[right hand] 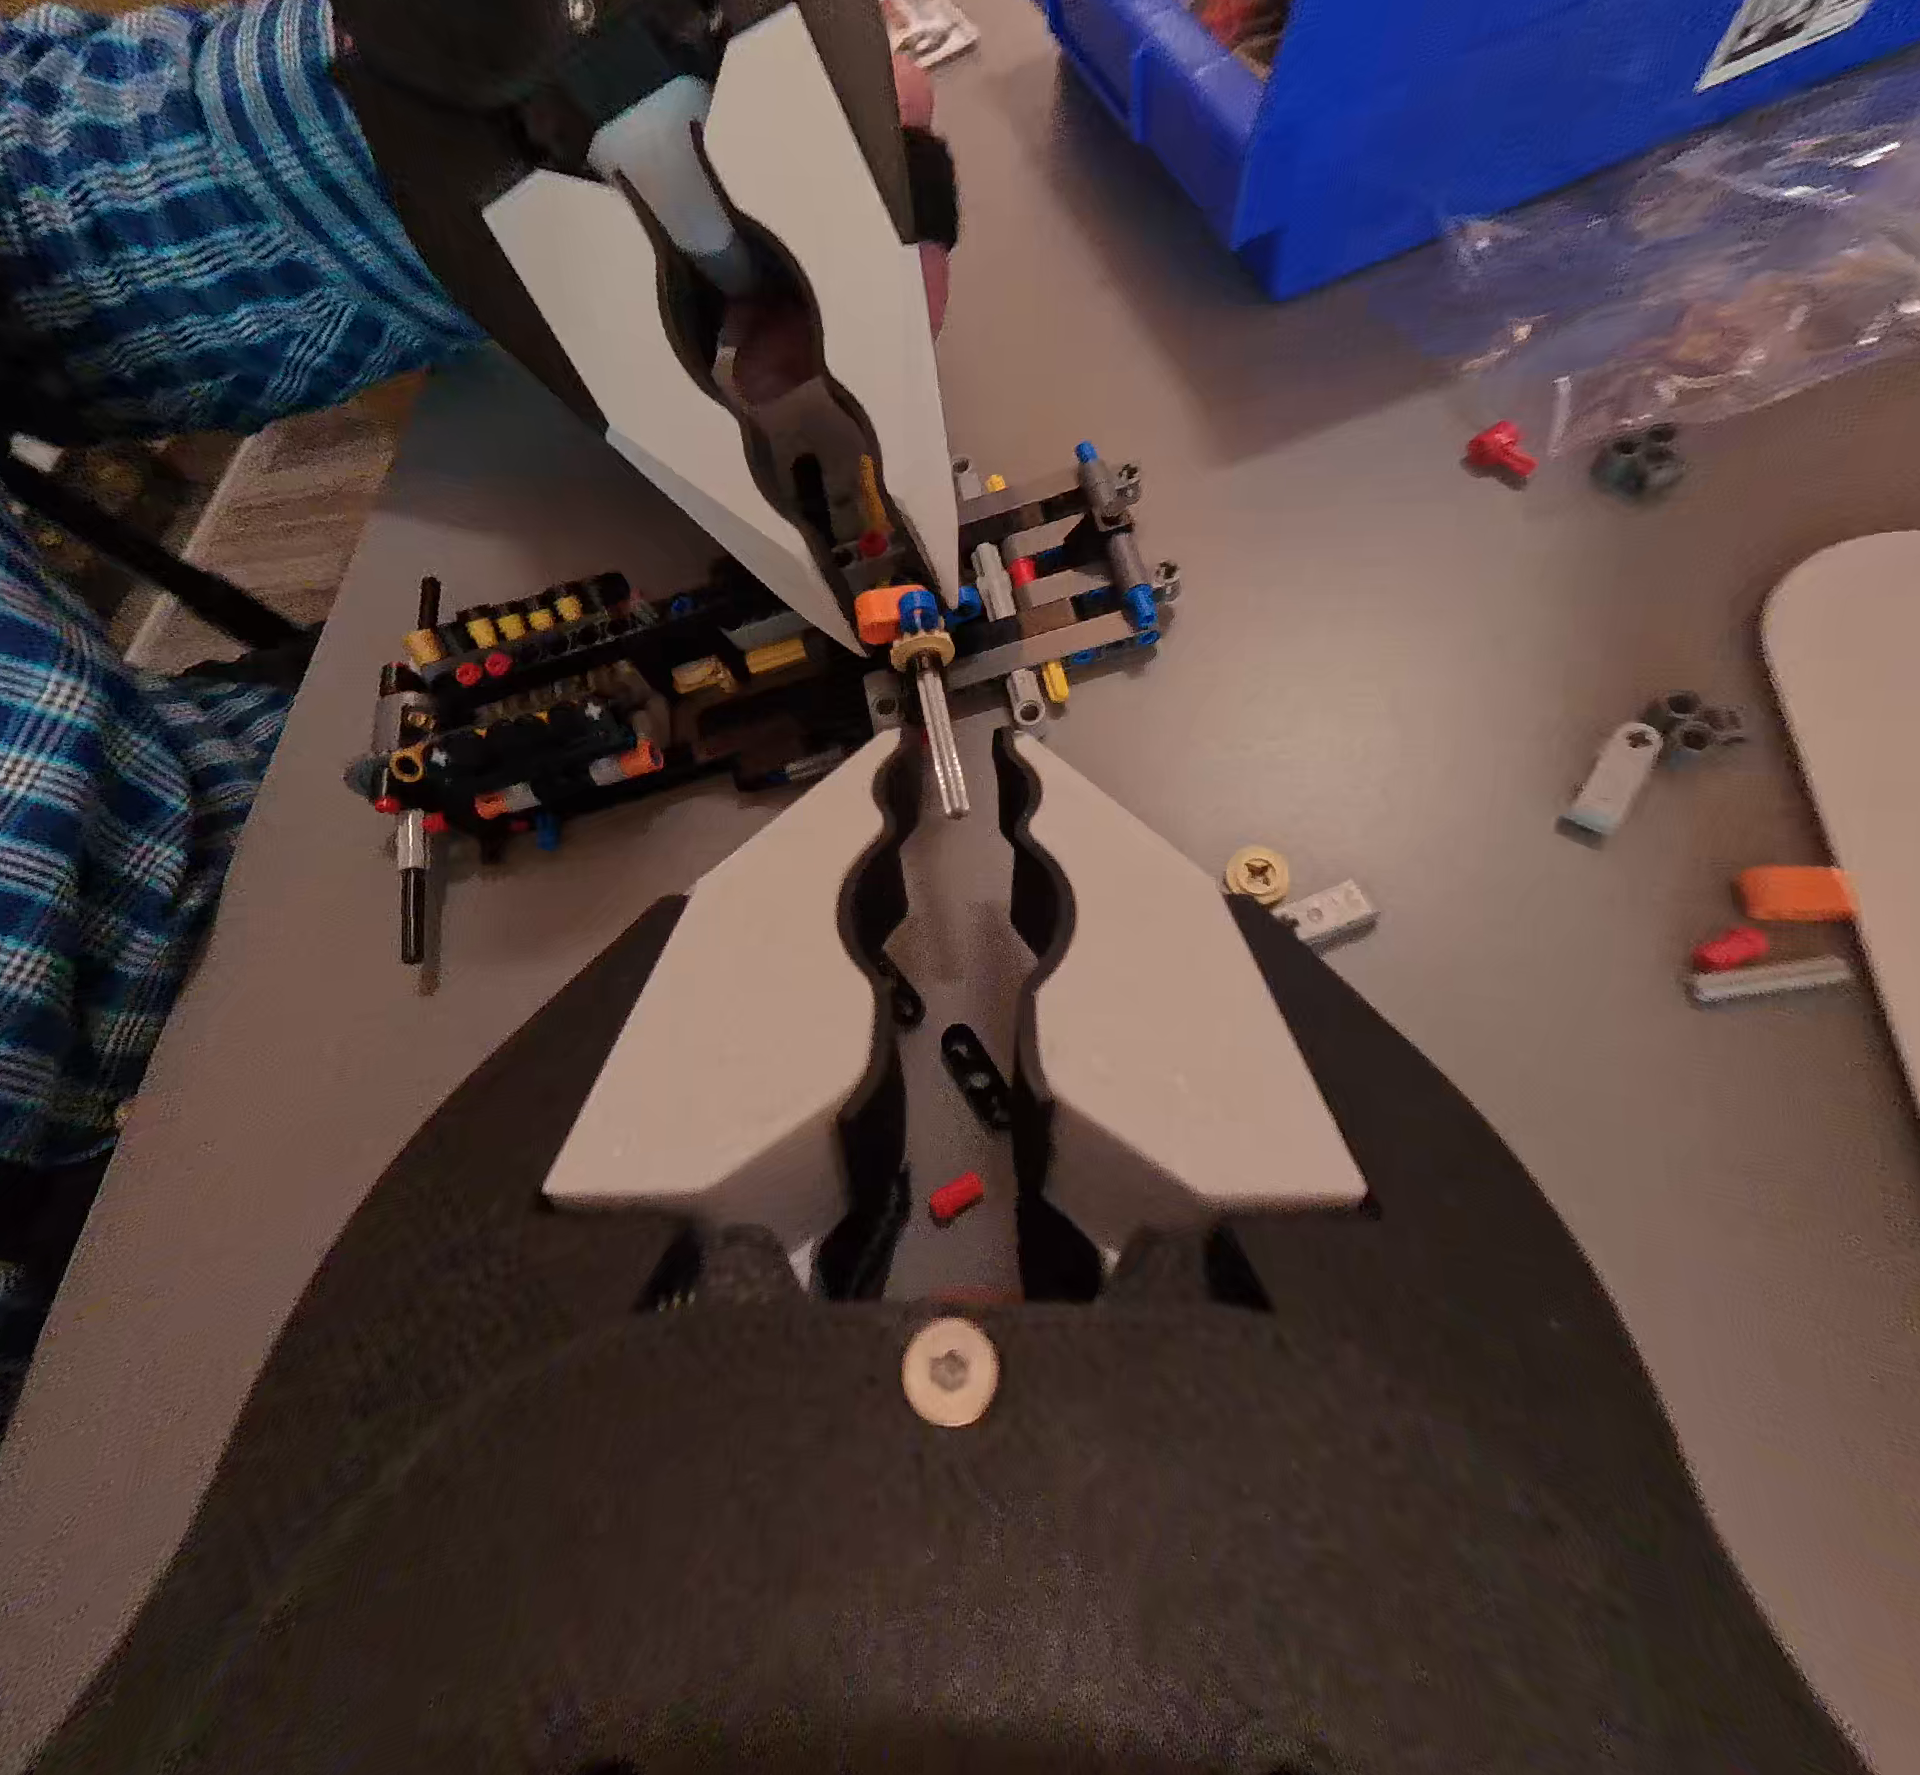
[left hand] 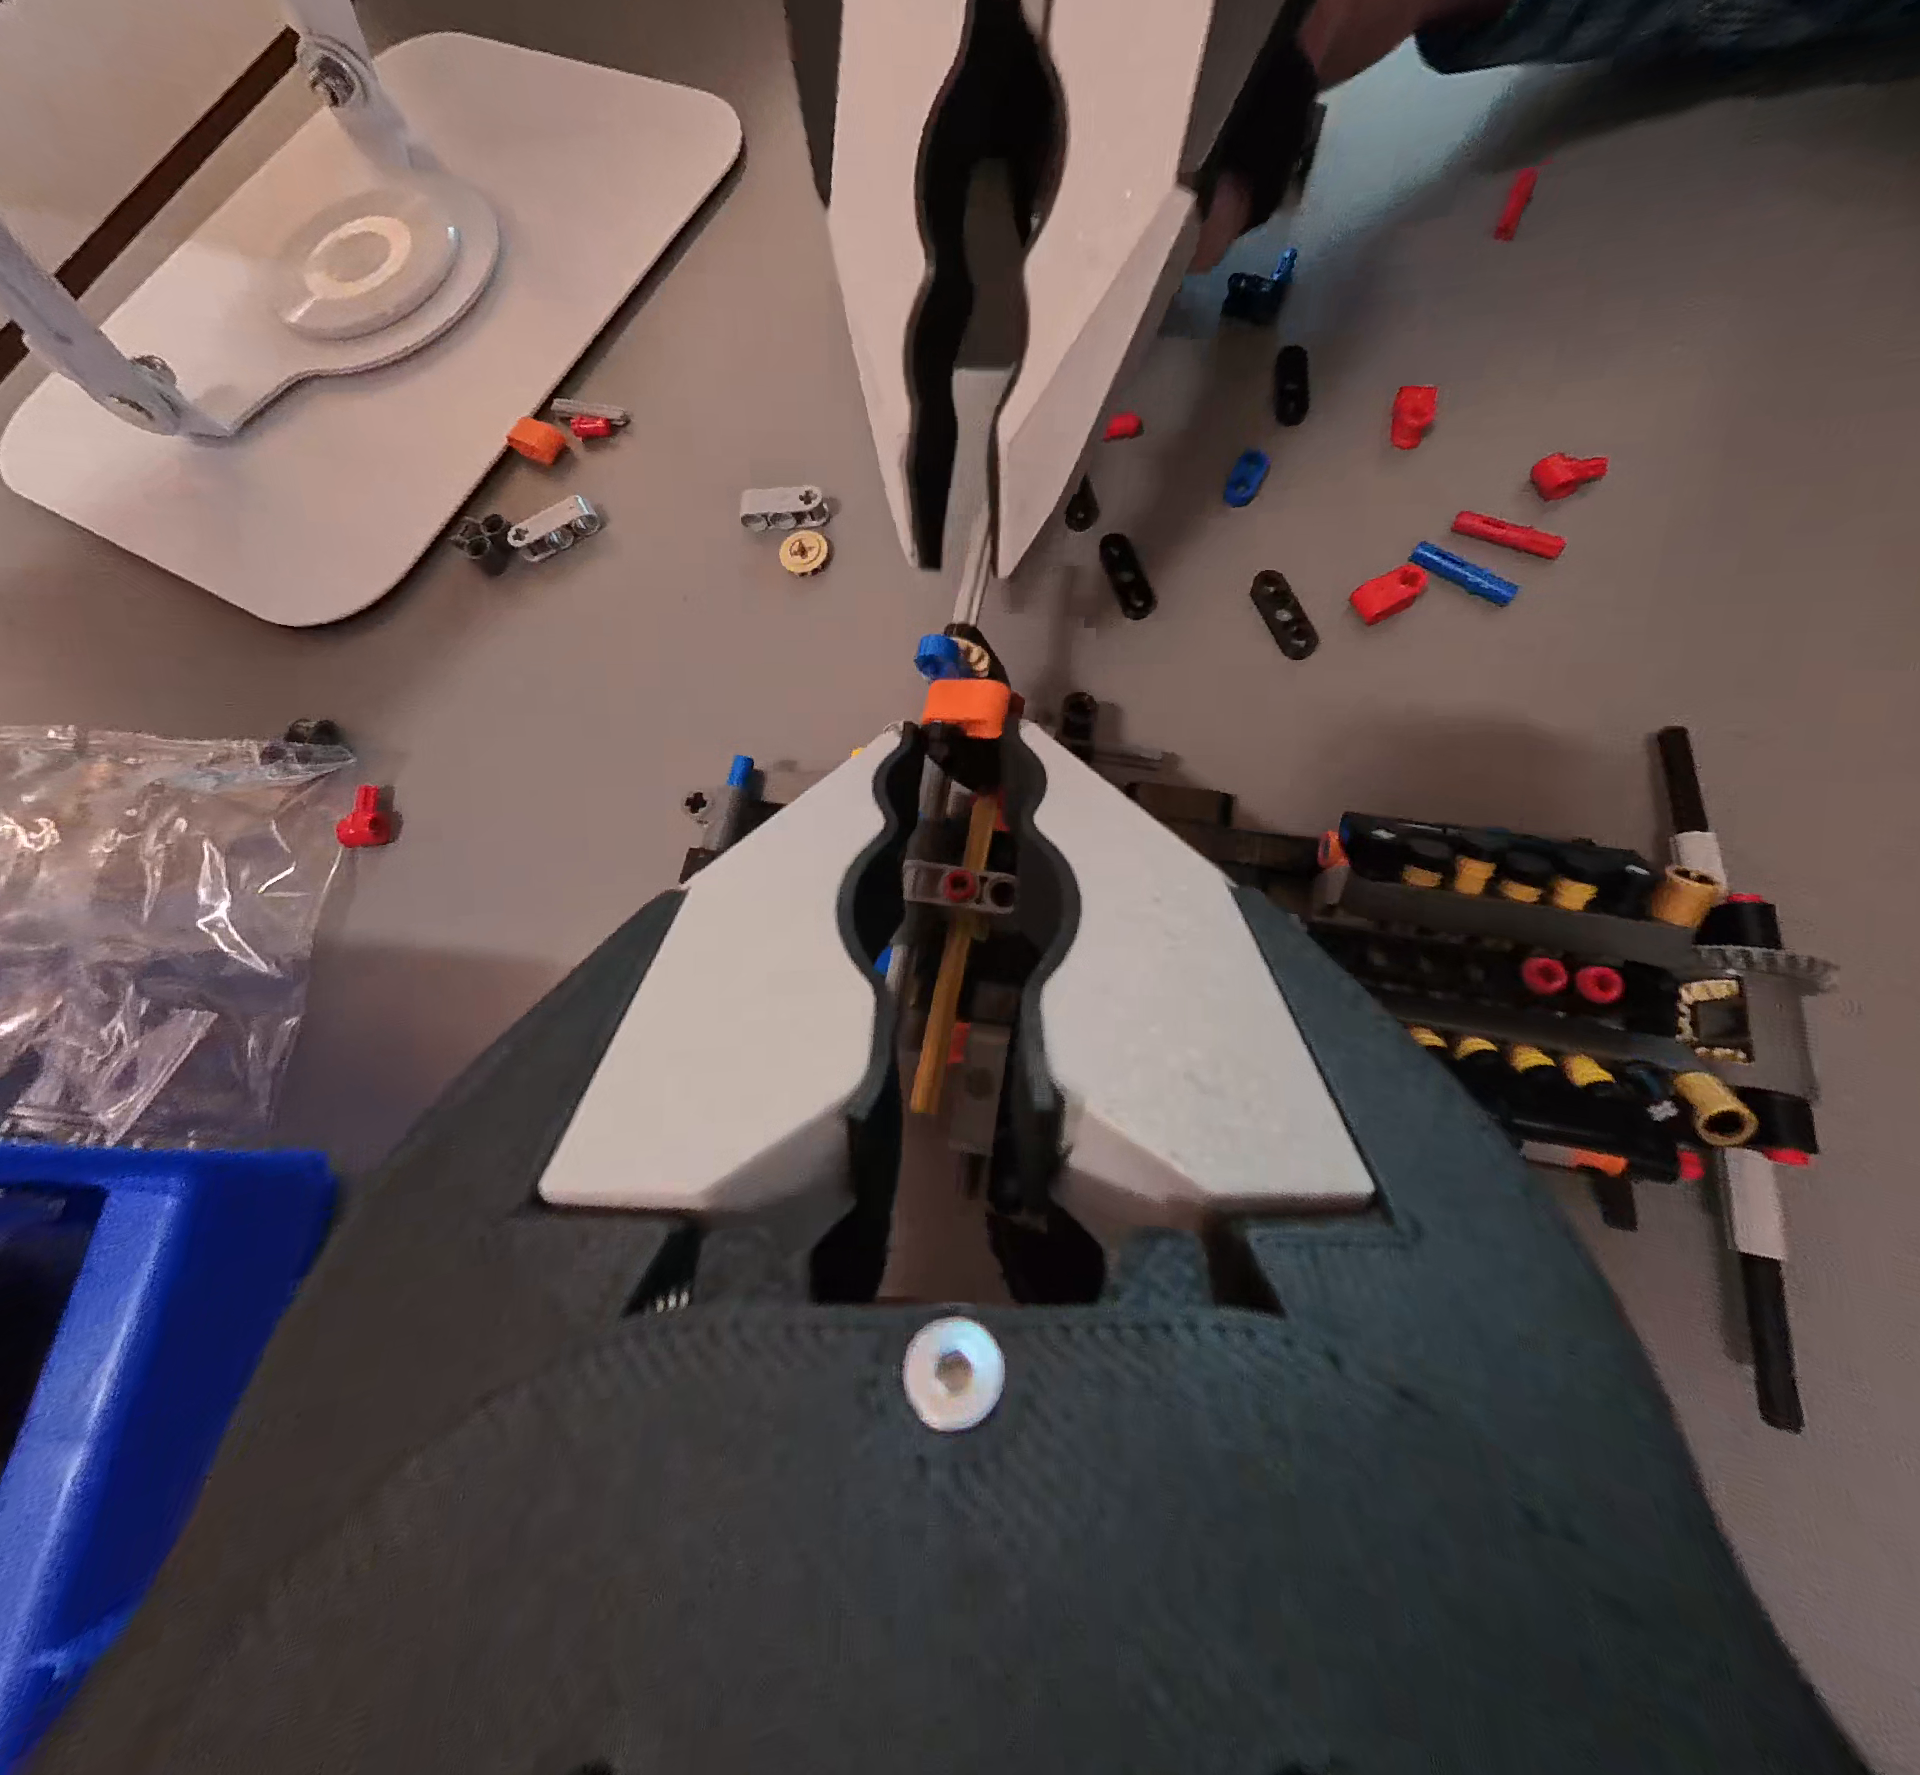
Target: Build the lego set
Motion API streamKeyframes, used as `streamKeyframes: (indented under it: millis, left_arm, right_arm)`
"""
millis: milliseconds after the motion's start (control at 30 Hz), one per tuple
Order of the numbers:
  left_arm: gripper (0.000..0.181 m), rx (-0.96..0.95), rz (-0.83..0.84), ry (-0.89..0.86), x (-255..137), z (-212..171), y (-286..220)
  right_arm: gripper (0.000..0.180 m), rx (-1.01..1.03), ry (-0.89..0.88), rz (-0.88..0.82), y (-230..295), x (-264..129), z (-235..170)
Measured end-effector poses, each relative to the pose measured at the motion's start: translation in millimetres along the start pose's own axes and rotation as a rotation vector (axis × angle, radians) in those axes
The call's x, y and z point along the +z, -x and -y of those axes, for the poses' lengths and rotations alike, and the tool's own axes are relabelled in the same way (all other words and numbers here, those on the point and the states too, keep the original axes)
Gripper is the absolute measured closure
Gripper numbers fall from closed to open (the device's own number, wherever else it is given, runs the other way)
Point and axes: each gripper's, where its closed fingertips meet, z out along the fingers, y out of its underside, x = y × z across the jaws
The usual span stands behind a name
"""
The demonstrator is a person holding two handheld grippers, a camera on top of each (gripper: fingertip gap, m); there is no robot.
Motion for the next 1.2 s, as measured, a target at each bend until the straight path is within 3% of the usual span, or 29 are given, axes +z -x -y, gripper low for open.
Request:
streamKeyframes:
  millis: [133,267,633,933,1033,1200]
  left_arm:
    - [0.167,-0.035,0.013,-0.028,-1.0,0.0,0.8]
    - [0.167,-0.027,0.027,-0.042,-2.5,0.0,0.2]
    - [0.167,0.017,-0.011,-0.048,-1.7,0.4,-2.3]
    - [0.157,-0.025,-0.084,-0.07,0.0,-4.2,-3.3]
    - [0.167,-0.022,-0.095,-0.083,-2.3,-3.4,-2.2]
    - [0.168,-0.031,-0.144,-0.109,-4.2,-3.1,-3.9]
  right_arm:
    - [0.168,0.022,0.017,-0.114,-1.8,-7.8,-3.4]
    - [0.179,0.02,0.036,-0.146,-1.2,-6.9,-11.7]
    - [0.18,-0.035,0.123,-0.248,-3.6,-5.6,-11.9]
    - [0.18,-0.121,0.216,-0.26,-2.9,-3.5,-12.7]
    - [0.18,-0.133,0.234,-0.264,-3.4,-3.8,-11.4]
    - [0.18,-0.16,0.273,-0.268,-1.7,-3.9,-10.5]
